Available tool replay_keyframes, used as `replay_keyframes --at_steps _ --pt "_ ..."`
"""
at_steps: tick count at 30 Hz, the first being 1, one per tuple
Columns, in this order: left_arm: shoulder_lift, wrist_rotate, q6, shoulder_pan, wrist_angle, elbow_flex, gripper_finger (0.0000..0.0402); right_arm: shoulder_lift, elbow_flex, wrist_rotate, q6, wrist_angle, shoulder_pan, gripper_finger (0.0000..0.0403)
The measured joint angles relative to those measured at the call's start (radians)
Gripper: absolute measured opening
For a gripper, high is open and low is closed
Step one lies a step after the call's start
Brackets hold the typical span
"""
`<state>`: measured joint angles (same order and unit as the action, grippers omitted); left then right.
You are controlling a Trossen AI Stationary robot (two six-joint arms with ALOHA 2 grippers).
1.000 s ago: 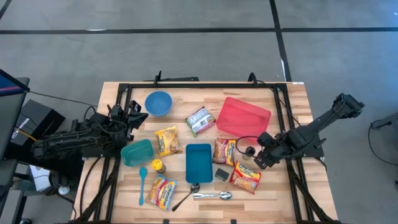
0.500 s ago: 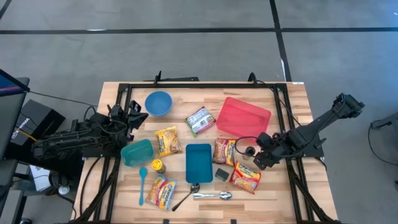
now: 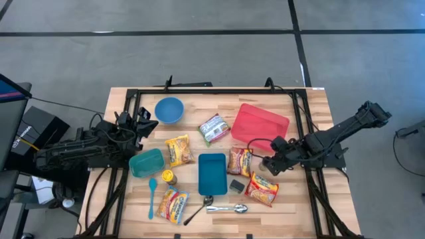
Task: Pick & Place Food Item
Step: Put the green seasoning bottle into the blue bin
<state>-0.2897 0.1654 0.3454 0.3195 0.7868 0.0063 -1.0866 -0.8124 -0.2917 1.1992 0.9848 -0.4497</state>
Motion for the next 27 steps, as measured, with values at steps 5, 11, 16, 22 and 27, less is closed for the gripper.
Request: replay_keyframes --at_steps 5,11,16,22,27 --pt "0.000 0.000 0.000 0.000 0.000 0.000 0.0003 -0.019 0.000 0.002 -0.031 -0.025 0.000 0.0241" --pt "0.000 0.000 0.000 0.000 0.000 0.000 0.0003 -0.091 -0.004 -0.001 -0.075 -0.034 0.000 0.0241" --pt "0.000 0.000 0.000 0.000 -0.001 0.000 0.0003 -0.120 -0.003 0.002 -0.116 -0.085 0.000 0.0241" --pt "0.000 0.000 0.000 0.000 -0.001 0.000 0.0003 -0.125 0.002 0.005 -0.137 -0.075 0.001 0.0240" --pt "0.000 0.000 0.000 0.000 -0.001 0.000 0.0003 -0.123 0.002 0.004 -0.137 -0.075 0.001 0.0240"
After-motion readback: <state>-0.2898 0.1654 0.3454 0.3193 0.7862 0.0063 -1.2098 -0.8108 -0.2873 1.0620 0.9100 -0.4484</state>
